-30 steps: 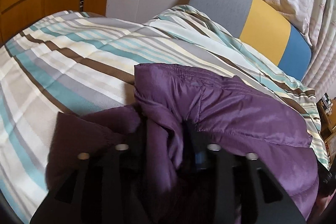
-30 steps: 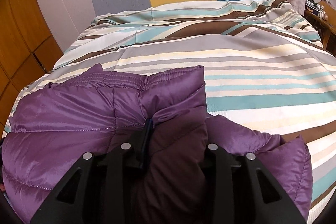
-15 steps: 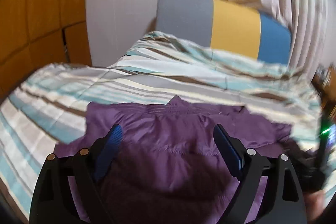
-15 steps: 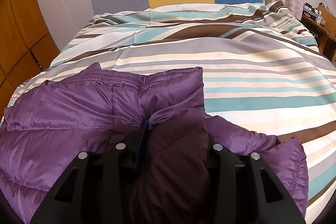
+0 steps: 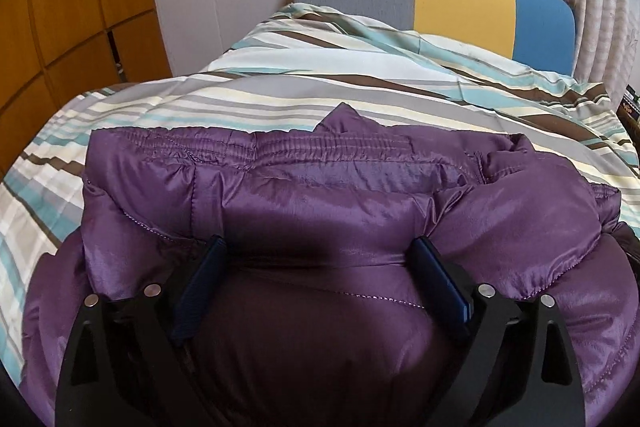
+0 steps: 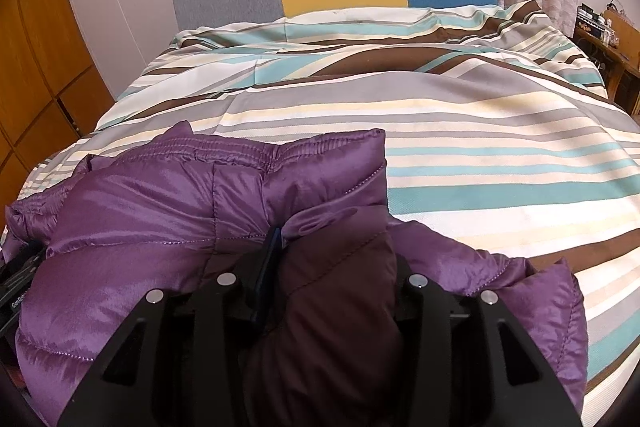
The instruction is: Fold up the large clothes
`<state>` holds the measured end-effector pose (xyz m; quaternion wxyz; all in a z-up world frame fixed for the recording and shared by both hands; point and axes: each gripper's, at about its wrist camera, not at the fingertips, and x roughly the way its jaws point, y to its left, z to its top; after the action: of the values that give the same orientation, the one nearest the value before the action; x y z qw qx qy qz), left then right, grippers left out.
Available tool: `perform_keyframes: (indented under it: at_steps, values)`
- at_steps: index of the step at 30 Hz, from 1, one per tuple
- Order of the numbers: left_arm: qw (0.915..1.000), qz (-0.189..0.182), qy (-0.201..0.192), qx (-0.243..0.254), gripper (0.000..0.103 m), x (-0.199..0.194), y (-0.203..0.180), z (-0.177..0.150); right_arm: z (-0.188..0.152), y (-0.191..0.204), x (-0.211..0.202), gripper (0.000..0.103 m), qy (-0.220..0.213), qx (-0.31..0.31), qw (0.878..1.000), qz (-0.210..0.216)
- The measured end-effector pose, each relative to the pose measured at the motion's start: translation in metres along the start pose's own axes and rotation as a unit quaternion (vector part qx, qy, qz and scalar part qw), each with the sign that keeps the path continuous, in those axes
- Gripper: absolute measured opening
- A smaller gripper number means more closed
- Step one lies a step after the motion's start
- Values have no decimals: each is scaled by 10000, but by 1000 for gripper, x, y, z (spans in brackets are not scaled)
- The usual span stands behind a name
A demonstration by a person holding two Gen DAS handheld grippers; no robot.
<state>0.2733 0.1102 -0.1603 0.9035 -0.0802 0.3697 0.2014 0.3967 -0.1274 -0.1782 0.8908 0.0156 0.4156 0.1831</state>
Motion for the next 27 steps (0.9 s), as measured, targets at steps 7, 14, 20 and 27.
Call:
perform_keyframes:
  at_steps: [7, 14, 20, 27]
  values:
    - [10000, -81, 8, -44, 93, 1, 2, 1, -3, 10, -47, 63, -563, -133, 9983, -118]
    - [9999, -146, -8, -82, 94, -1, 4, 1, -1, 67, -79, 70, -903, -620, 9928, 493]
    - [9998, -169, -25, -91, 94, -3, 5, 0, -11, 81, -34, 73, -409, -962, 9933, 491]
    - [9999, -130, 40, -43, 96, 1, 2, 1, -18, 83, -8, 80, -180, -1011, 9946, 123]
